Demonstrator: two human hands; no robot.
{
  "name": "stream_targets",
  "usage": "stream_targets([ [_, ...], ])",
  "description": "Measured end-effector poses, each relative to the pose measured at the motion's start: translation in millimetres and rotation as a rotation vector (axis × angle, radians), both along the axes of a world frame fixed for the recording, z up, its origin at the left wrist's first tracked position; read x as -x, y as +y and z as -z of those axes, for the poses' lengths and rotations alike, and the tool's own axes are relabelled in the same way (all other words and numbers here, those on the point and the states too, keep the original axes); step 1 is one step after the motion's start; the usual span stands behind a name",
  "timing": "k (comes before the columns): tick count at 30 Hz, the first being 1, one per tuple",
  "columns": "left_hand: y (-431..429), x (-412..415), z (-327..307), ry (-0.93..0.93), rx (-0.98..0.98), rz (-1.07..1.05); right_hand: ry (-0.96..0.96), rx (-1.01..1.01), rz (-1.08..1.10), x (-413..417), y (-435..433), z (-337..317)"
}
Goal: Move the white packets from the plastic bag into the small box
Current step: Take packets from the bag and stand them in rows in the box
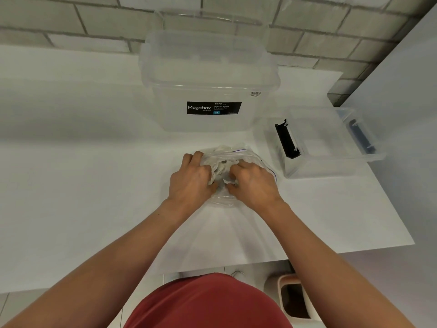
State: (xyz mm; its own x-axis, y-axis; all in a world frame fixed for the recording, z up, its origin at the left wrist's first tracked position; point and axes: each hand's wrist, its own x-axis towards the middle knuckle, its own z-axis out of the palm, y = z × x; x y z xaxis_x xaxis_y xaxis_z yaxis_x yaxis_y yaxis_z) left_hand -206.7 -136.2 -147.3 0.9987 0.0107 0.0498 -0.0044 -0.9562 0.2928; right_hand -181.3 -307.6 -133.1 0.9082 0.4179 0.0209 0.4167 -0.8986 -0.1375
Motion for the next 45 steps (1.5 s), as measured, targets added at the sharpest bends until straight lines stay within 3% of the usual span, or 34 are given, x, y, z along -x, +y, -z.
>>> stream_targets([
  [9, 1.0, 7.1, -11.5, -0.077, 0.026, 0.007, -0.191, -0.142, 0.014, 2.2, -15.6, -14.2],
  [15, 7.7, 14.8, -43.1, -0.184, 0.062, 0.081, -0.222, -0.324, -0.009, -3.0, -32.6, -38.0],
  [24, -2.5, 6.3, -65.9, -0.235, 0.103, 0.145, -0.161, -0.273, -0.045, -4.6, -48.2, -51.8],
  [31, -21.8, -5.2, -87.1, -0.224, 0.244, 0.153, -0.143, -0.495, 0.046, -14.3, -92.2, -93.6],
  [35, -33.7, -13.5, -99.8, -0.233, 0.31, 0.131, -0.254, -0.58, 0.121, -32.9, -131.8, -131.4],
  [40, -47.9, -23.4, -111.3, -0.255, 0.29, 0.121, -0.253, -0.434, 0.17, -72.7, -176.7, -139.3],
  [45, -58.8, -30.9, -120.1, -0.248, 0.285, 0.135, 0.135, -0.088, 0.112, -106.8, -192.5, -117.0],
])
